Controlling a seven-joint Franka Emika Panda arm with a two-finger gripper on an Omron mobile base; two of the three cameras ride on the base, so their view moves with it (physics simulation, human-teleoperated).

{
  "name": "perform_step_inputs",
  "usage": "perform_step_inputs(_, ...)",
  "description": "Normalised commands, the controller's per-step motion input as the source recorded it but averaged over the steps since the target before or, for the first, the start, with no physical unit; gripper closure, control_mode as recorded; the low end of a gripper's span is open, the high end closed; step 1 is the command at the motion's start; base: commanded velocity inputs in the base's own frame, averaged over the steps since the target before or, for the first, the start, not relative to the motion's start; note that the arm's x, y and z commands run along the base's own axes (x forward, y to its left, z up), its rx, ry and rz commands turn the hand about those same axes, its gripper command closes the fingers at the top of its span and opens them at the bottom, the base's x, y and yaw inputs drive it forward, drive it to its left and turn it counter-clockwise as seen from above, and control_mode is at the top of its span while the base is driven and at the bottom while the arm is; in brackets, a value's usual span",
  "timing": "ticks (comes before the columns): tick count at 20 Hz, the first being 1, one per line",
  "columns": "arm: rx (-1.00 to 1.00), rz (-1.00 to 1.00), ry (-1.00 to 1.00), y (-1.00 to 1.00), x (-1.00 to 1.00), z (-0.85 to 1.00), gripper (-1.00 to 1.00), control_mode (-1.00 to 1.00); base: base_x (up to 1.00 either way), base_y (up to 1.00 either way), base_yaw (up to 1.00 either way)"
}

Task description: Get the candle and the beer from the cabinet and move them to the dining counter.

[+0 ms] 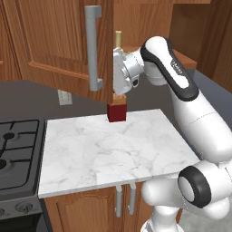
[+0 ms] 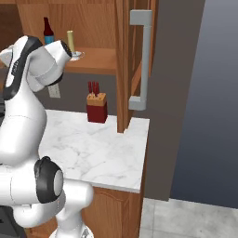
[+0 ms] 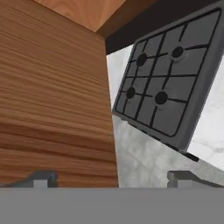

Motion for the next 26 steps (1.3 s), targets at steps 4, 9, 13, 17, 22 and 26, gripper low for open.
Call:
perform_step_inputs(4, 0.00, 0.18, 0.00, 0.65, -0.26, 0.00, -1.00, -1.00, 0.00, 0.00, 0.00)
perform_step_inputs(9, 0.00, 0.19, 0.00, 0.71, -0.42, 0.00, -1.00, -1.00, 0.00, 0.00, 0.00)
perform_step_inputs(13, 0.00, 0.20, 0.00, 0.74, -0.48, 0.00, -1.00, -1.00, 0.00, 0.00, 0.00)
perform_step_inputs(17, 0.00, 0.17, 0.00, 0.75, -0.42, 0.00, -1.00, -1.00, 0.00, 0.00, 0.00)
perform_step_inputs(22, -0.03, 0.10, -0.02, 0.66, -0.37, 0.00, -1.00, -1.00, 0.00, 0.00, 0.00)
perform_step_inputs(26, -0.12, 0.05, -0.01, 0.31, -0.16, -0.18, -1.00, -1.00, 0.00, 0.00, 0.00)
